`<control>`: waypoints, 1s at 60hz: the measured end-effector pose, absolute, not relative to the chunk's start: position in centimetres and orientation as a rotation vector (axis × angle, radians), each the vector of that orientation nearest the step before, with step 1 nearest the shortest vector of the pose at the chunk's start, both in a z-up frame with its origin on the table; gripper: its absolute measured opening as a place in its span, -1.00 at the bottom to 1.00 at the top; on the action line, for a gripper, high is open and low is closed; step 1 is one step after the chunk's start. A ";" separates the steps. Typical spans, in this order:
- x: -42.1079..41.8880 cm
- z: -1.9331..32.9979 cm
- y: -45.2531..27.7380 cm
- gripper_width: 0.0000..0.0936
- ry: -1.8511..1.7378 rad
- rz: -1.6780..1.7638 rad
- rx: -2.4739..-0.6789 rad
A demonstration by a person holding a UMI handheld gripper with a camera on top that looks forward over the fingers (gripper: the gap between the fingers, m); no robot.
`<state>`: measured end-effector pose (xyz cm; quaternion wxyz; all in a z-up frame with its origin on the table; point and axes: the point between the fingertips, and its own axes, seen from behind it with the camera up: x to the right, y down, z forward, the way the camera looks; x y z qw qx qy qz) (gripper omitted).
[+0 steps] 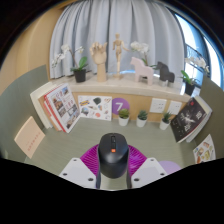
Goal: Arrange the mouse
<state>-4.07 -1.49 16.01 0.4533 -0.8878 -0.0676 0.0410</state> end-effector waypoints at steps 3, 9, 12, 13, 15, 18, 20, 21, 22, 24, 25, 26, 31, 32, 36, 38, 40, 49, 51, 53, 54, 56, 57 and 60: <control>-0.5 17.8 -1.3 -0.25 -0.154 0.076 -2.161; 6.4 19.3 -1.3 -0.25 -0.097 0.038 -2.135; 9.5 19.0 -1.2 -0.25 -0.045 0.031 -2.129; 10.5 18.8 -1.1 -0.25 -0.028 0.028 -2.128; 12.4 17.7 -1.2 -0.26 -0.002 0.020 -2.141; 14.9 15.4 -1.6 -0.26 0.024 0.001 -2.189; 16.3 13.6 -1.9 -0.26 0.029 -0.015 -2.213; 16.9 12.8 -2.1 -0.26 0.029 -0.020 -2.231; 17.4 11.8 -2.3 -0.26 0.033 -0.023 -2.245; 18.1 10.1 -2.7 -0.26 0.038 -0.021 -2.278; 18.4 9.3 -2.8 -0.26 0.039 -0.018 -2.291; 18.7 8.6 -3.0 -0.26 0.041 -0.015 -2.303; 19.7 4.9 -4.1 -0.26 0.051 -0.015 -2.369; 19.7 4.3 -4.3 -0.26 0.048 -0.016 -2.380; 19.3 2.3 -5.0 -0.26 0.053 0.010 -2.415; 19.2 1.4 -5.4 -0.26 0.050 0.016 -2.432; 19.2 0.5 -5.8 -0.26 0.041 0.008 -2.452; 18.8 -1.2 -6.9 -0.22 0.057 0.013 -2.470; 18.7 -1.3 -6.9 -0.22 0.058 0.013 -2.468; 18.8 -1.3 -6.9 -0.20 0.047 0.005 -2.470; 18.8 -1.4 -6.9 -0.16 0.045 0.003 -2.472; 18.8 -1.4 -6.9 -0.10 0.051 0.001 -2.474; 18.8 -1.5 -6.9 -0.07 0.055 0.001 -2.475; 18.8 -1.4 -6.9 0.02 0.062 -0.003 -2.471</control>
